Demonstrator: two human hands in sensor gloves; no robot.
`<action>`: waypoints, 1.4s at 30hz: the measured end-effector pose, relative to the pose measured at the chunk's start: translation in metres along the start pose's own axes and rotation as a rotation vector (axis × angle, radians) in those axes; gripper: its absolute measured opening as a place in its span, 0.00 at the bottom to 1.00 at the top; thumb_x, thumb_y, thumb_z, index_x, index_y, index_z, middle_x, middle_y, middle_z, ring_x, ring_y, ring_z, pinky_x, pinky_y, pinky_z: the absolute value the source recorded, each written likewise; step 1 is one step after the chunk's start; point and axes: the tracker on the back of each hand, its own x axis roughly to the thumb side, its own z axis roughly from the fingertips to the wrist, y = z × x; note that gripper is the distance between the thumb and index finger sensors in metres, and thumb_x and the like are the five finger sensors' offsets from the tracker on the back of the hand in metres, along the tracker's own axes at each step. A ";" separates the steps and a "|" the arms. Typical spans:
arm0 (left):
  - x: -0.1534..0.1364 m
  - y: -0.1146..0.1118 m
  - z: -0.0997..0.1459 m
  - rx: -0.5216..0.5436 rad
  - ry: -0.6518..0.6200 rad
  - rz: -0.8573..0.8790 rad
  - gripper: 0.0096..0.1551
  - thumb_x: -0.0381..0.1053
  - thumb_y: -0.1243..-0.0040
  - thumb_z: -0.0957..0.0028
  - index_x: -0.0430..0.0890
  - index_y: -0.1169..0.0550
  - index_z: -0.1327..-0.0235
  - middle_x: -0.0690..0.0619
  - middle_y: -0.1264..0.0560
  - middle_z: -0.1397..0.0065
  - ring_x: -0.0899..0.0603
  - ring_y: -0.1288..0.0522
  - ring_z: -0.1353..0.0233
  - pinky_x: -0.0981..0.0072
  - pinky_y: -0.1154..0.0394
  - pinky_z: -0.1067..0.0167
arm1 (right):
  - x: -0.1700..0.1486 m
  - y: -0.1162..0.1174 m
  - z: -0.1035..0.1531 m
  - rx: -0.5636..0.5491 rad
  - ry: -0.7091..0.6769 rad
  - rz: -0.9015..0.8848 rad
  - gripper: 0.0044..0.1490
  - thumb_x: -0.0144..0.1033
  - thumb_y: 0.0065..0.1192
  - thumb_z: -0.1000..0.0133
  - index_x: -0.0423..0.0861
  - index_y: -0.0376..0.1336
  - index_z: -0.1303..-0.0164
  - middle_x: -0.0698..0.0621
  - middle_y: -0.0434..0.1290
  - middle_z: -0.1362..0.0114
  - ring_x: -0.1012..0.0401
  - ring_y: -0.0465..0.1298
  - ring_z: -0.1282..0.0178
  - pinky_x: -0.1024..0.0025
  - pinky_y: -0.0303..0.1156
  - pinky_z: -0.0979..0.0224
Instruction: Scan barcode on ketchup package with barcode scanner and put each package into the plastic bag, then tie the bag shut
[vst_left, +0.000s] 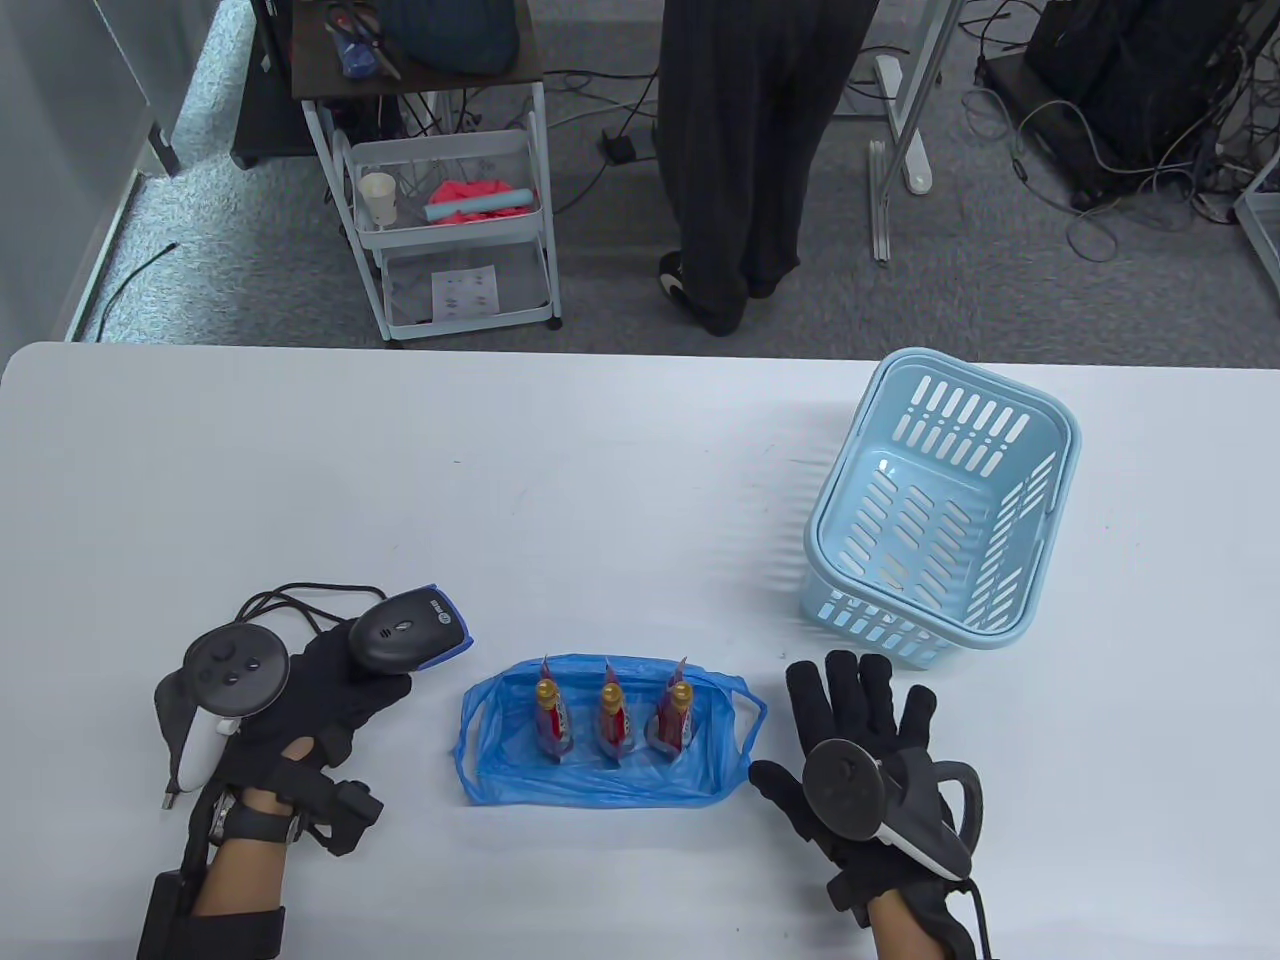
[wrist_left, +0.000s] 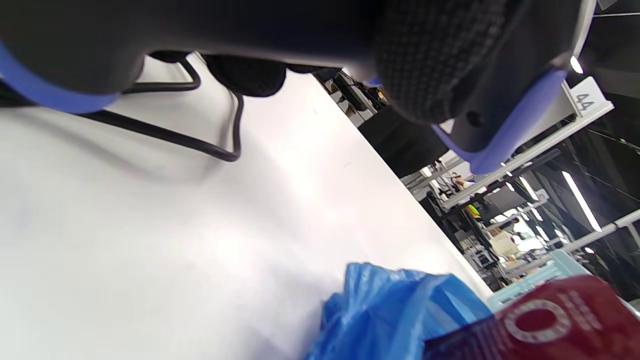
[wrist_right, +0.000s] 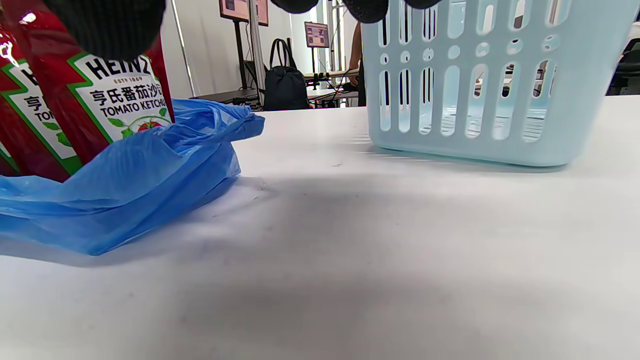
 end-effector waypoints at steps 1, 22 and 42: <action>-0.001 0.000 0.000 0.004 0.013 -0.007 0.39 0.59 0.30 0.53 0.49 0.29 0.29 0.51 0.28 0.32 0.37 0.22 0.37 0.43 0.26 0.36 | 0.000 0.001 0.000 -0.002 -0.001 0.000 0.60 0.67 0.53 0.43 0.45 0.37 0.12 0.34 0.39 0.11 0.36 0.37 0.13 0.27 0.29 0.23; -0.013 -0.015 -0.010 -0.048 0.172 -0.266 0.43 0.57 0.33 0.52 0.44 0.33 0.24 0.46 0.26 0.32 0.36 0.21 0.37 0.44 0.26 0.37 | -0.001 0.002 -0.001 0.015 0.013 -0.019 0.60 0.66 0.54 0.43 0.44 0.38 0.12 0.34 0.39 0.11 0.35 0.37 0.13 0.27 0.30 0.23; -0.013 -0.001 -0.005 0.065 0.234 -0.359 0.44 0.65 0.38 0.52 0.48 0.33 0.23 0.48 0.28 0.29 0.35 0.23 0.34 0.43 0.27 0.34 | -0.001 0.003 -0.002 0.020 0.016 -0.033 0.59 0.66 0.54 0.43 0.44 0.38 0.13 0.34 0.39 0.11 0.35 0.37 0.13 0.27 0.30 0.23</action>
